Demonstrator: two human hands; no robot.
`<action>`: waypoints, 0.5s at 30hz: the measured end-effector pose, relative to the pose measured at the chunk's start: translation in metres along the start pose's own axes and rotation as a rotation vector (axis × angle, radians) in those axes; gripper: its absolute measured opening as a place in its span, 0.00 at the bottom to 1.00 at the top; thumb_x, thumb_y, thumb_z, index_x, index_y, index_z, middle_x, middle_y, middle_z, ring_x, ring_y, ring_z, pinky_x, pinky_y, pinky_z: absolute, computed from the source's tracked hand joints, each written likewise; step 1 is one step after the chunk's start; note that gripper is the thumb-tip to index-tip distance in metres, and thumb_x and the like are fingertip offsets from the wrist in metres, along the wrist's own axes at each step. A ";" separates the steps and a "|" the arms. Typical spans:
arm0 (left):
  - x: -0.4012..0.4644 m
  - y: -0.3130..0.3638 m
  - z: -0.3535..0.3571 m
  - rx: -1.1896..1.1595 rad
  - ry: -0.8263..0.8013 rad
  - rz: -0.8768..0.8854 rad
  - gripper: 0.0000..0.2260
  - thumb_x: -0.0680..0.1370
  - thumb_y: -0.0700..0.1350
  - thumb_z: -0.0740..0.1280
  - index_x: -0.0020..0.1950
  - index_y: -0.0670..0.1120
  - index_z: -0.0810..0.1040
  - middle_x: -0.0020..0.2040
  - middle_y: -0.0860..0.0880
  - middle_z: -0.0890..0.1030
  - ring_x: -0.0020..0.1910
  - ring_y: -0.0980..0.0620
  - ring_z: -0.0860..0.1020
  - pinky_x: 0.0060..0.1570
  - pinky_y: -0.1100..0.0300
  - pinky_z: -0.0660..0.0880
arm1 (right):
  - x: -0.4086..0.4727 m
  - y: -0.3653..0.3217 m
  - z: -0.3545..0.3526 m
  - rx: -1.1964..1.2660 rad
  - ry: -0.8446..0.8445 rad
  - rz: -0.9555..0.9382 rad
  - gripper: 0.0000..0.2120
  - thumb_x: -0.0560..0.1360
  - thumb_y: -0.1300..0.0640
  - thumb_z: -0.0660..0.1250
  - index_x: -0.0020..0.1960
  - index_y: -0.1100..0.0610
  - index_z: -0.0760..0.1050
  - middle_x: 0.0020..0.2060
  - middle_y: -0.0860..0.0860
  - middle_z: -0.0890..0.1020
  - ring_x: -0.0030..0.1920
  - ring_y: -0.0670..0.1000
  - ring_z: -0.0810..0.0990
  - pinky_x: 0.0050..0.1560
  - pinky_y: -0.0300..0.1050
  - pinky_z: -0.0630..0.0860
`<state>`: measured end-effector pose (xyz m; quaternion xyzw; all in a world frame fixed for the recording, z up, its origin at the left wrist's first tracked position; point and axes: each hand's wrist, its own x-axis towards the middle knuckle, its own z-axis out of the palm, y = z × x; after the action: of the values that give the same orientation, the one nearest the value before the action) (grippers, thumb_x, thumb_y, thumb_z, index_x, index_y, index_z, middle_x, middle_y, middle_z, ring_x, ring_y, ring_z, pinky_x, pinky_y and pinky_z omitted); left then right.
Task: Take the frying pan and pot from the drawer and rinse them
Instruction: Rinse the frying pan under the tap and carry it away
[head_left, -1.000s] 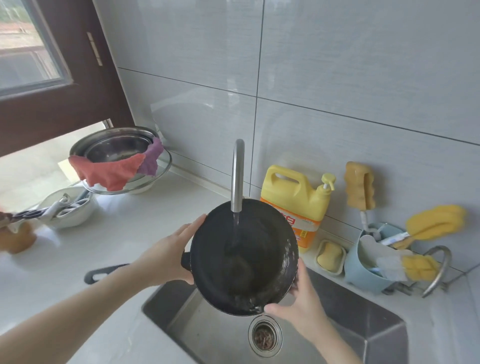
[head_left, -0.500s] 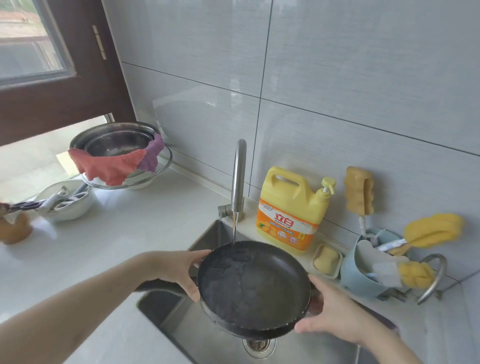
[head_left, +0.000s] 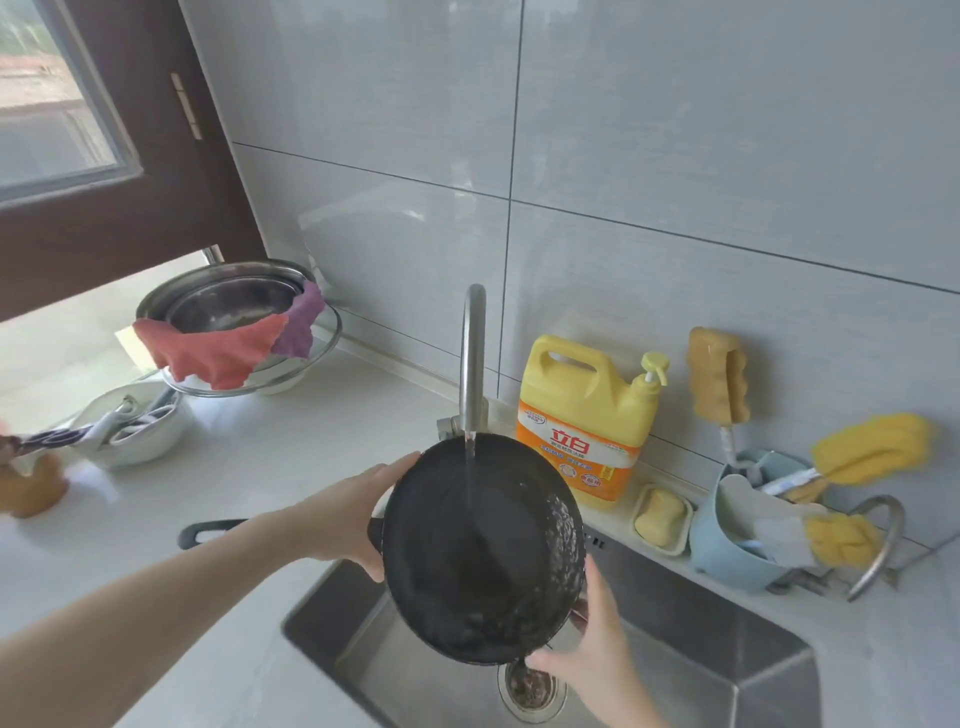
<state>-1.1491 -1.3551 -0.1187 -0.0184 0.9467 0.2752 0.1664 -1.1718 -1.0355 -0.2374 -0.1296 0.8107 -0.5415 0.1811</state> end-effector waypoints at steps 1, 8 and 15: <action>0.002 0.000 0.008 -0.029 0.036 0.005 0.56 0.59 0.51 0.79 0.73 0.72 0.44 0.66 0.61 0.68 0.52 0.59 0.73 0.55 0.62 0.71 | 0.001 -0.003 -0.012 -0.010 0.007 -0.026 0.61 0.53 0.52 0.85 0.76 0.39 0.52 0.67 0.29 0.61 0.64 0.36 0.70 0.66 0.34 0.70; 0.020 0.021 0.071 -0.273 0.168 0.124 0.60 0.57 0.51 0.83 0.78 0.63 0.47 0.73 0.68 0.61 0.68 0.64 0.68 0.64 0.62 0.71 | -0.003 -0.020 -0.096 -0.256 -0.013 -0.085 0.63 0.58 0.48 0.84 0.75 0.31 0.43 0.74 0.31 0.56 0.73 0.35 0.58 0.74 0.43 0.61; 0.024 0.063 0.092 -0.270 0.354 0.230 0.57 0.61 0.49 0.82 0.74 0.72 0.45 0.66 0.66 0.66 0.47 0.58 0.76 0.48 0.63 0.77 | -0.018 -0.020 -0.138 -0.446 0.137 -0.142 0.65 0.62 0.50 0.82 0.75 0.37 0.32 0.70 0.25 0.41 0.72 0.29 0.51 0.69 0.34 0.59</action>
<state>-1.1517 -1.2523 -0.1672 0.0194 0.9117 0.4086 -0.0383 -1.2151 -0.9209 -0.1680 -0.1861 0.9094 -0.3681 0.0539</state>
